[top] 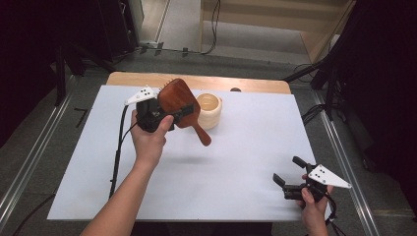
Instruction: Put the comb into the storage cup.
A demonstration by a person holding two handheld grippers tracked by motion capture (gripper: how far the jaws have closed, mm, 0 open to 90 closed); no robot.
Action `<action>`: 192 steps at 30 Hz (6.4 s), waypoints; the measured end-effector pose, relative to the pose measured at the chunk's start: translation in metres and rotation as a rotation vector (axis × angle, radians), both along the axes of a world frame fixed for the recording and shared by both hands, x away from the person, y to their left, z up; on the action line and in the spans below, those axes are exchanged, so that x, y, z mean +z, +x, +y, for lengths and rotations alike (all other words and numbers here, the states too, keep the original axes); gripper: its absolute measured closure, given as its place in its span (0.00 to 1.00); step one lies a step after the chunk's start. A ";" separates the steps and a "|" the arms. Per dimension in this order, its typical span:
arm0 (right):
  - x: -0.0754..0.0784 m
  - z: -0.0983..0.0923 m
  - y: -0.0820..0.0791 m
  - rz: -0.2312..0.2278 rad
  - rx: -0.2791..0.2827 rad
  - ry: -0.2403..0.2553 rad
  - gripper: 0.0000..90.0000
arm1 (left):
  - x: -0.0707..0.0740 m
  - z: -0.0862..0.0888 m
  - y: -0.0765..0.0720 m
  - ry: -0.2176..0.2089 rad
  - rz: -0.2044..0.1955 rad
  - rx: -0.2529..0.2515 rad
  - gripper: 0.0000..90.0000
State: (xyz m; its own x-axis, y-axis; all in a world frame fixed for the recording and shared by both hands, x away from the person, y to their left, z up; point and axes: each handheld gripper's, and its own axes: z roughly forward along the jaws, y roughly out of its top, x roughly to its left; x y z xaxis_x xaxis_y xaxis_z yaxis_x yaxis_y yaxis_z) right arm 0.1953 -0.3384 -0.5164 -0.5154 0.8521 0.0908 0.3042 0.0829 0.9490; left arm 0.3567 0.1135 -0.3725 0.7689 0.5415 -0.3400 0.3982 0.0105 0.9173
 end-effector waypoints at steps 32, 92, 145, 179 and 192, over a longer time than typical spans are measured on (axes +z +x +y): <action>-0.001 -0.002 0.001 -0.013 -0.007 0.032 0.00 | 0.014 -0.004 0.034 -0.024 -0.031 0.029 0.62; -0.001 -0.002 0.001 -0.006 0.022 0.049 0.00 | 0.011 -0.016 0.090 -0.012 -0.051 0.204 0.61; -0.002 -0.004 0.002 -0.011 0.014 0.066 0.00 | -0.052 -0.063 0.100 0.112 0.044 0.208 0.61; -0.002 -0.003 0.002 -0.011 0.014 0.063 0.00 | -0.063 -0.057 0.108 0.077 0.130 0.202 0.00; -0.002 -0.003 0.002 -0.011 0.016 0.062 0.00 | -0.063 -0.058 0.103 0.133 0.101 0.199 0.00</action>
